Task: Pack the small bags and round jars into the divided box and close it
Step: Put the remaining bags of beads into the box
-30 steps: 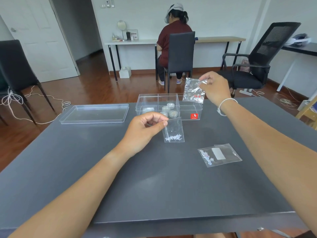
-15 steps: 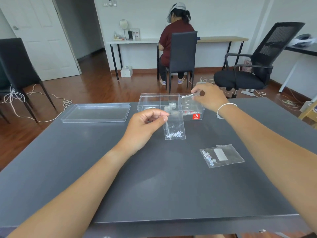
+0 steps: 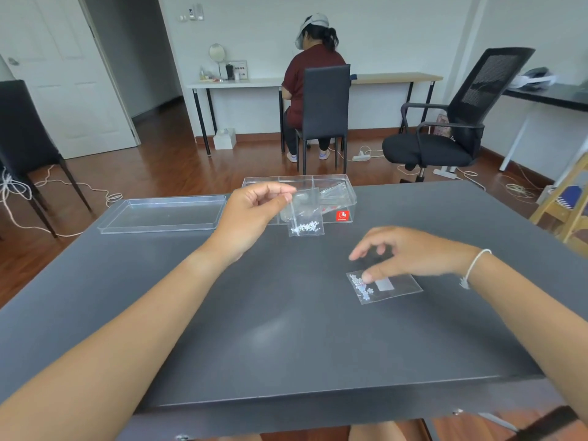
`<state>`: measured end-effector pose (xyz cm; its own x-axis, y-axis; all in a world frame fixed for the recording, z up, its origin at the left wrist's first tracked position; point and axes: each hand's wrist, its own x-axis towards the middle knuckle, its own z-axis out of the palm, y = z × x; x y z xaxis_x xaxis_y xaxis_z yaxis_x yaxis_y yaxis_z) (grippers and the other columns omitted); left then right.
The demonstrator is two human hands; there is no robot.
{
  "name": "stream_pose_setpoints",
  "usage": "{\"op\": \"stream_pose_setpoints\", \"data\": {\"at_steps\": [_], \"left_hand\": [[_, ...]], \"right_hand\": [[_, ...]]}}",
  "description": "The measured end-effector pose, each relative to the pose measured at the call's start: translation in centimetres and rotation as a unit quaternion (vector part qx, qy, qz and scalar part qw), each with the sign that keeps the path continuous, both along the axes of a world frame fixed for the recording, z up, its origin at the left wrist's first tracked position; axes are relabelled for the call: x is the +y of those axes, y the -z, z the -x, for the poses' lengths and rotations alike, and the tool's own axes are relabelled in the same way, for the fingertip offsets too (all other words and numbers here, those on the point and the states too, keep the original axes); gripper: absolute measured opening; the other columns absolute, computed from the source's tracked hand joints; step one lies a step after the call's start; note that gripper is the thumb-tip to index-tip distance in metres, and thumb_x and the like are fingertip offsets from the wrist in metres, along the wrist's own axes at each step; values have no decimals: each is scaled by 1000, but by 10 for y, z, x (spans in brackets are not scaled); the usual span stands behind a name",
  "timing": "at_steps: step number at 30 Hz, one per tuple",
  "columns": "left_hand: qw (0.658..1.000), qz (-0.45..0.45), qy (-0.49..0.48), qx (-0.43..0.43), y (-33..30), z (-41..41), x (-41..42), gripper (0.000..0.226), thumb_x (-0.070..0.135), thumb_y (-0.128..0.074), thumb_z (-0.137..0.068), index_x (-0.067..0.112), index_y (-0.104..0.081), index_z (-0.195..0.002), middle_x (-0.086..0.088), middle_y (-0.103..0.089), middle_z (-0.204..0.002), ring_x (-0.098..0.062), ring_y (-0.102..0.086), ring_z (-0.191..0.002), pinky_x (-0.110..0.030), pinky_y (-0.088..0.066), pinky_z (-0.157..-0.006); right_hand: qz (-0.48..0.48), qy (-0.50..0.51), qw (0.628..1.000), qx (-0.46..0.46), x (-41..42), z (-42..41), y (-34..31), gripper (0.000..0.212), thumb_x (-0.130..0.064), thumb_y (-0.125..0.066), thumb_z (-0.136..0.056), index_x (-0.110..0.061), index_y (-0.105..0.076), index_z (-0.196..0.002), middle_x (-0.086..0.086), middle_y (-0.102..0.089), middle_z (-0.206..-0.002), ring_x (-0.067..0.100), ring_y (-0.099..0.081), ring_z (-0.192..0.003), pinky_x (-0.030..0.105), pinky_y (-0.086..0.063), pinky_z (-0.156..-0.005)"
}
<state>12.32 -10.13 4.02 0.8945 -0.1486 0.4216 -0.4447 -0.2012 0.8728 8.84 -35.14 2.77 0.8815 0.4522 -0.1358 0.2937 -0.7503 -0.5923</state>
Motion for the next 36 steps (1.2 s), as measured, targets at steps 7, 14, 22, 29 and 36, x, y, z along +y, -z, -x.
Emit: {"op": "stream_pose_setpoints", "data": {"at_steps": [7,14,22,29,36], "left_hand": [[1000,-8,-14,-5,-17,-23,-24,14,13,-60,-84,24,-68,-87,10,-63,-76,12,-53,-59,-3,-38,-55],[999,-20,-47,-3,-31,-61,-47,15,13,-59,-84,15,-68,-96,7,-64,-82,14,-55,-60,1,-40,-59],[995,-62,-76,22,-23,-98,-60,14,10,-60,-82,14,-69,-93,0,-65,-87,1,-55,-70,-2,-41,-62],[992,-101,-61,45,-5,-107,-68,16,9,-62,-80,15,-69,-93,-4,-65,-86,-7,-58,-73,-10,-43,-67],[973,-222,-58,12,5,-109,-65,22,11,-57,-84,13,-68,-103,-5,-69,-110,-5,-57,-89,-16,-41,-84]], "right_hand": [[32,-45,998,8,5,10,2,33,-34,-77,-65,-42,-53,-87,-22,-48,-95,-5,-38,-97,3,-31,-78],[-46,-38,998,30,6,3,1,27,-22,-73,-73,-30,-55,-91,-14,-55,-83,-11,-49,-64,3,-34,-58],[-202,29,979,-21,-1,-5,8,18,-15,-62,-82,-18,-57,-99,-6,-60,-83,14,-53,-82,11,-41,-77],[-288,69,952,-76,-6,-6,5,15,-8,-57,-84,-23,-57,-89,-6,-62,-79,11,-56,-77,18,-44,-71],[-336,110,931,-91,-8,-11,3,9,-8,-56,-85,-16,-57,-89,-3,-68,-79,11,-59,-77,10,-43,-67]]}}
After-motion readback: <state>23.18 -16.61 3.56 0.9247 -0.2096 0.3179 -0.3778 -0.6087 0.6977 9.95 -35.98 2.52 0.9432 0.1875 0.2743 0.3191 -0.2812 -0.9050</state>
